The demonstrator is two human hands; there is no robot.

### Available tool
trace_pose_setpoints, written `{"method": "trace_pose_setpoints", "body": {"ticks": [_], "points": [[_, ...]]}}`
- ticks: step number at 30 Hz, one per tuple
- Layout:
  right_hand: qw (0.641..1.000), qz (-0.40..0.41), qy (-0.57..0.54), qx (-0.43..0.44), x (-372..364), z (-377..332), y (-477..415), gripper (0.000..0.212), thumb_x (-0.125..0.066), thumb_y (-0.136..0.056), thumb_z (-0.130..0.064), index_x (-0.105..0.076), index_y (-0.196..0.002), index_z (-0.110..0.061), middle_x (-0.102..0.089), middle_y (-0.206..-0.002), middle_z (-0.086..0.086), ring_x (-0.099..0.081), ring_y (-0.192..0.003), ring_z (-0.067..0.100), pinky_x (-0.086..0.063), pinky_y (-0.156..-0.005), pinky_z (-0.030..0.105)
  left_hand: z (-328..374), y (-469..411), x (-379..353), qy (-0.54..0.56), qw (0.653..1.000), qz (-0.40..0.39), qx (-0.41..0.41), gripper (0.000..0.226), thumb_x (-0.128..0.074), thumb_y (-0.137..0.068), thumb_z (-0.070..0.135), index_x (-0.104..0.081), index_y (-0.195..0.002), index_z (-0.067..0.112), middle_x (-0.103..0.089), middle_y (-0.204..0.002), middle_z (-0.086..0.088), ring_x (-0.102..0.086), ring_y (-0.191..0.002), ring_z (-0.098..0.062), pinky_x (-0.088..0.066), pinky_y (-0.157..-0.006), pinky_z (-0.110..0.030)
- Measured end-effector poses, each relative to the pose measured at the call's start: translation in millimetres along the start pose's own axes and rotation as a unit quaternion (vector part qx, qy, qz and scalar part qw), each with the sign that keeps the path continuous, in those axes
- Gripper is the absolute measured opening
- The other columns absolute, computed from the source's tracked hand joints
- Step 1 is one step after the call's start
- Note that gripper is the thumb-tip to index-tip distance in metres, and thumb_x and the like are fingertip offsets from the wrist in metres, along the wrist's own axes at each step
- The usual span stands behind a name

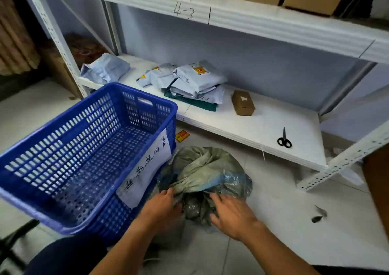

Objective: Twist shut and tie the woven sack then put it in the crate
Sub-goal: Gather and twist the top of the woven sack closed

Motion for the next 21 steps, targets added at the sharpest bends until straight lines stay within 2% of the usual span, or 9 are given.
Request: {"method": "trace_pose_setpoints", "body": {"ticks": [5, 7, 8, 11, 13, 17, 19, 21], "points": [[0.999, -0.031, -0.025, -0.012, -18, -1, -40, 0.071, -0.042, -0.100, -0.046, -0.012, -0.160, -0.022, -0.046, -0.151, 0.014, -0.045, -0.136, 0.034, -0.040, -0.110, 0.047, -19, -35, -29, -0.019, 0.999, -0.038, 0.015, 0.065, -0.036, -0.097, 0.051, -0.036, -0.154, 0.020, -0.033, -0.162, -0.013, -0.035, -0.146, -0.035, -0.036, -0.117, -0.048], [0.999, -0.040, -0.030, -0.019, -26, 1, -49, 0.075, -0.042, -0.099, -0.047, -0.006, -0.161, -0.023, -0.047, -0.149, 0.015, -0.047, -0.134, 0.034, -0.041, -0.109, 0.048, -20, -48, -42, -0.035, 0.998, -0.049, 0.010, 0.075, -0.029, -0.088, 0.058, -0.035, -0.154, 0.024, -0.026, -0.166, -0.015, -0.027, -0.150, -0.035, -0.031, -0.119, -0.052], [0.999, -0.040, -0.031, -0.020, -28, 3, -54, 0.077, -0.042, -0.099, -0.046, -0.003, -0.161, -0.023, -0.048, -0.149, 0.015, -0.047, -0.133, 0.034, -0.042, -0.109, 0.049, -19, -53, -44, -0.038, 0.998, -0.052, 0.015, 0.076, -0.033, -0.086, 0.057, -0.035, -0.154, 0.024, -0.025, -0.166, -0.016, -0.027, -0.150, -0.036, -0.031, -0.119, -0.052], [0.998, -0.043, -0.045, -0.022, -30, 6, -64, 0.081, -0.044, -0.099, -0.043, 0.002, -0.161, -0.021, -0.045, -0.152, 0.017, -0.047, -0.134, 0.036, -0.041, -0.110, 0.048, -20, -68, -47, -0.018, 0.999, -0.041, 0.024, 0.070, -0.048, -0.088, 0.050, -0.038, -0.150, 0.018, -0.036, -0.159, -0.013, -0.039, -0.143, -0.035, -0.038, -0.115, -0.049], [0.997, -0.048, -0.056, -0.029, -30, 9, -71, 0.082, -0.044, -0.099, -0.042, 0.005, -0.161, -0.020, -0.043, -0.154, 0.018, -0.048, -0.133, 0.037, -0.042, -0.108, 0.047, -23, -80, -50, 0.000, 0.999, -0.022, 0.038, 0.064, -0.050, -0.095, 0.047, -0.036, -0.148, 0.014, -0.044, -0.153, -0.013, -0.045, -0.137, -0.034, -0.042, -0.110, -0.048], [0.996, -0.055, -0.061, -0.026, -34, 13, -82, 0.084, -0.043, -0.098, -0.043, 0.007, -0.161, -0.021, -0.043, -0.154, 0.018, -0.047, -0.134, 0.036, -0.042, -0.108, 0.046, -37, -99, -60, 0.010, 0.998, -0.028, 0.060, 0.073, -0.047, -0.099, 0.049, -0.024, -0.158, 0.013, -0.035, -0.160, -0.014, -0.039, -0.143, -0.036, -0.039, -0.114, -0.049], [0.996, -0.057, -0.066, -0.028, -39, 13, -84, 0.084, -0.042, -0.098, -0.044, 0.008, -0.161, -0.022, -0.045, -0.153, 0.018, -0.048, -0.133, 0.036, -0.042, -0.109, 0.045, -46, -102, -65, 0.011, 0.997, -0.035, 0.069, 0.061, -0.050, -0.098, 0.048, -0.040, -0.149, 0.017, -0.045, -0.153, -0.013, -0.046, -0.136, -0.035, -0.043, -0.109, -0.047], [0.996, -0.053, -0.068, -0.021, -43, 11, -84, 0.084, -0.042, -0.098, -0.044, 0.008, -0.162, -0.021, -0.045, -0.153, 0.016, -0.048, -0.132, 0.035, -0.042, -0.108, 0.045, -52, -104, -69, 0.027, 0.995, -0.037, 0.086, 0.040, -0.055, -0.097, 0.042, -0.053, -0.128, 0.017, -0.058, -0.136, -0.013, -0.056, -0.121, -0.033, -0.049, -0.100, -0.043]]}}
Point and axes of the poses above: each hand's wrist, its own y-axis away from the middle knuckle, its own x-axis out of the back of the hand, z = x × y, the point moved 6 cm from there along -y, towards the middle knuckle
